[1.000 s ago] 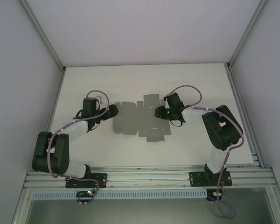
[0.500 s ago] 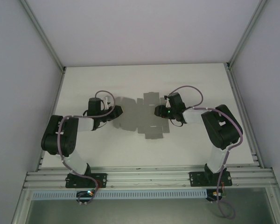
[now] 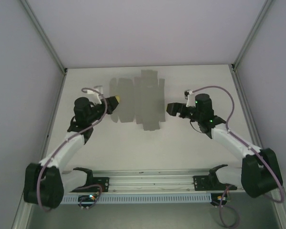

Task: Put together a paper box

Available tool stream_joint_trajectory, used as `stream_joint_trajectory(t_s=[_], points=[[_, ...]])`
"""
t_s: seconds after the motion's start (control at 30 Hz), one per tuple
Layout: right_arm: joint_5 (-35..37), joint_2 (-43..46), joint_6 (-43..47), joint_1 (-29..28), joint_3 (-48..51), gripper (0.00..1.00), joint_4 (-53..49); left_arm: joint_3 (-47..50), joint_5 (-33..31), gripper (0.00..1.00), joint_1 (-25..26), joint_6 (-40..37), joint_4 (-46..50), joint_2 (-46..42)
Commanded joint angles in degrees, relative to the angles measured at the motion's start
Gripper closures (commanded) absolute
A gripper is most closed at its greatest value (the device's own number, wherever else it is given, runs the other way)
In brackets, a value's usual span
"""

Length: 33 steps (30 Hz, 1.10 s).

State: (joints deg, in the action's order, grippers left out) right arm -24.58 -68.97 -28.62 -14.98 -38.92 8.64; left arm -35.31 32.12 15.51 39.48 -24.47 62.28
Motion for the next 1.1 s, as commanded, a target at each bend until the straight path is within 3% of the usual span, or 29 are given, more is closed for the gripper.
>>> stream_joint_trajectory(t_s=[0.0,0.3,0.43,0.53,0.6,0.67,0.87,1.07], points=[[-10.20,1.88,-0.88,2.51,2.77,0.14,3.36,0.29,0.17,1.00,0.78,1.75,3.34,-6.58],[-23.91,-0.99,-6.85,4.47,2.79,0.30,17.97,1.39,0.47,1.00,1.34,4.64,5.86,-17.29],[-25.35,-3.94,-8.19,3.85,2.40,0.35,20.20,2.65,0.73,1.00,1.34,6.35,2.69,-18.36],[-25.14,-5.20,-7.93,3.87,2.18,0.55,19.78,2.33,0.66,1.00,1.32,6.28,2.77,-18.34],[-25.97,-5.30,-7.84,3.83,2.35,0.73,20.80,2.42,-0.14,1.00,1.33,6.12,3.06,-18.35],[-27.23,-5.08,-8.12,3.73,2.61,0.76,21.87,2.68,-0.69,1.00,1.41,5.69,2.77,-18.38],[-31.82,-6.20,-8.20,2.97,3.96,0.70,27.95,3.57,-0.54,1.00,1.32,6.70,-0.07,-17.78],[-32.02,-7.28,-8.72,2.80,3.16,0.97,28.21,3.56,-2.03,1.00,1.23,6.02,1.60,-18.41]])
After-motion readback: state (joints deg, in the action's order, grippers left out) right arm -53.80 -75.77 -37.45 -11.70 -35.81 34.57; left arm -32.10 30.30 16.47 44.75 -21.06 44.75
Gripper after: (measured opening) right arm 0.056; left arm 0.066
